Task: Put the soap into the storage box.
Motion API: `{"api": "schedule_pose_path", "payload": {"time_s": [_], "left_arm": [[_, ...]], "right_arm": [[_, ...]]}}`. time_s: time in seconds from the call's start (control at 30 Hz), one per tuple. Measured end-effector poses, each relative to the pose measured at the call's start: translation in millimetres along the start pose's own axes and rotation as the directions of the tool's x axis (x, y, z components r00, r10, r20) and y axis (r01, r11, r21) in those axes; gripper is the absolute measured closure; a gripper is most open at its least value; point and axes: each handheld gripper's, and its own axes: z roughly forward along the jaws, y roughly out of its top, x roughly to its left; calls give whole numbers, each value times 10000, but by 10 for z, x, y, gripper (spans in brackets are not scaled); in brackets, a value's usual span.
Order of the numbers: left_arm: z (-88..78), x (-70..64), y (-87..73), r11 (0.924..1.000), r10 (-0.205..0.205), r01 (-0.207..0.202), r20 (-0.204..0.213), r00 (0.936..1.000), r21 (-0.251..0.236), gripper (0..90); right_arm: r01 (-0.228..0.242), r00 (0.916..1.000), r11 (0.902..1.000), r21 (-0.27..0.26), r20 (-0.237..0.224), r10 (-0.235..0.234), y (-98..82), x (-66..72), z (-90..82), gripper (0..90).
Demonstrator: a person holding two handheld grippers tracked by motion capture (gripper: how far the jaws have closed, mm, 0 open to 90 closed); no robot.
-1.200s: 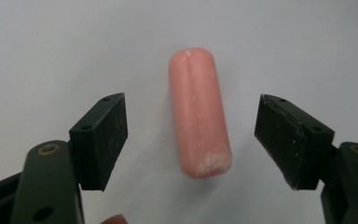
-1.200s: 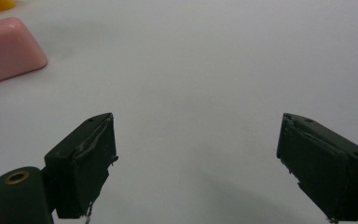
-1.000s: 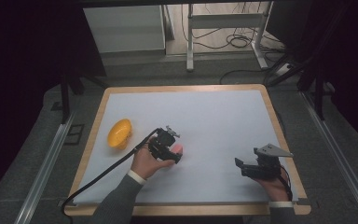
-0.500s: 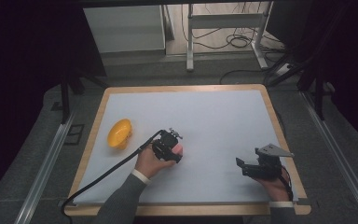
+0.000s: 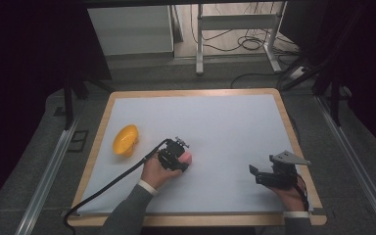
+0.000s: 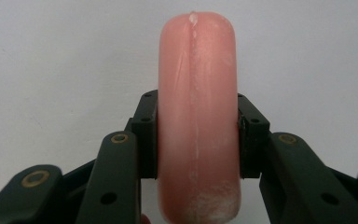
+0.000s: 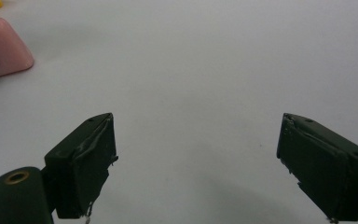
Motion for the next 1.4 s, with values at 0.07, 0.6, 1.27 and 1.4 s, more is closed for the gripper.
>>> {"api": "schedule_pose_path", "payload": {"time_s": [0.07, 0.6, 1.27, 1.4], "left_arm": [[-12, 4, -11, 10000, 31, -31, 49, 10000, -57, 600], [-320, 155, -35, 9954, -262, 266, 60, 9996, -915, 600], [-528, 297, -37, 9893, -359, 330, -177, 9992, -1418, 600], [-558, 325, -43, 9895, -353, 315, -245, 9991, -1413, 600]], "right_arm": [[-9, 10000, 10000, -19, 9, 9, 2, 4, -3, 115], [7, 10000, 10000, 4, 82, -7, -2, -2, 1, 115], [176, 9998, 9998, 4, 108, -176, -5, 8, 8, 115], [178, 9998, 9998, -31, 106, -178, -5, 4, 5, 115]]}}
